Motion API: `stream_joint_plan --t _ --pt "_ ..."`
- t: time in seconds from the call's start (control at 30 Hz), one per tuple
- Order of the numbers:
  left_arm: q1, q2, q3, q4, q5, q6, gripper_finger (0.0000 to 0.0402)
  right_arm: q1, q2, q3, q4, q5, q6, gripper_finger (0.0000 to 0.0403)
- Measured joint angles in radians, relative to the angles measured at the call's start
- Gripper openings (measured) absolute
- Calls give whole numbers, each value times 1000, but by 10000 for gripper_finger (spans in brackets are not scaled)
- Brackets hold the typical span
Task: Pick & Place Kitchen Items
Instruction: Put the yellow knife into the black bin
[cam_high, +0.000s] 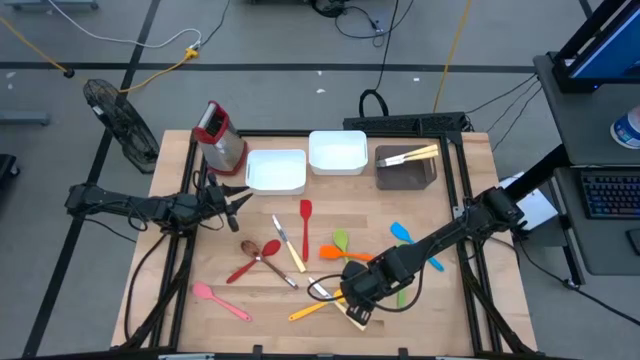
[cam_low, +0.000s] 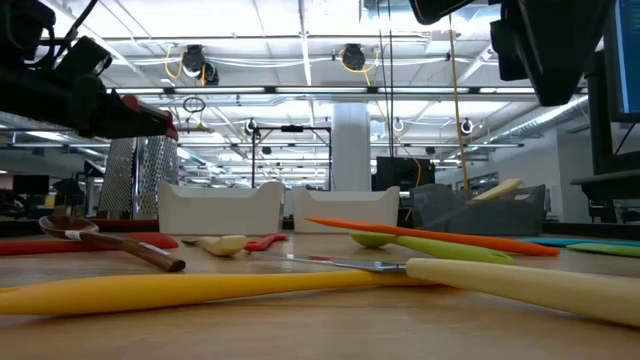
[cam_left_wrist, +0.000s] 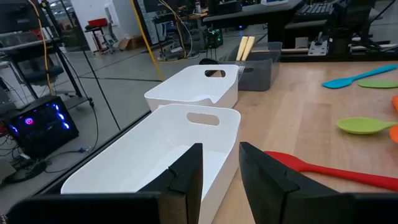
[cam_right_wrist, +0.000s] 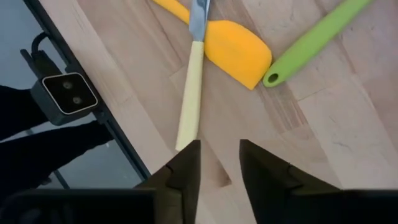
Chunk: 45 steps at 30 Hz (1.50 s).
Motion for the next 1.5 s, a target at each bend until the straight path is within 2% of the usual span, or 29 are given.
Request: stream_joint_plan --t 0.23,0.43,0.63,0.87,1.1,1.4,1.5 --pt "0 0 0 0 0 0 106 0 0 0 54 -5 -23 138" --pt "0 0 0 0 0 0 106 0 0 0 187 -3 -30 141" --pt "0 0 0 0 0 0 106 -6 0 0 256 -4 -133 141" --pt "0 0 0 0 0 0 106 -5 0 -1 276 -4 -50 141" --pt "0 0 0 0 0 0 106 -6 0 -1 313 0 -75 141" --pt "0 0 0 0 0 -1 106 -6 0 -1 485 23 -88 141" --pt "0 0 0 0 0 -1 106 -10 -1 -1 468 26 -35 141"
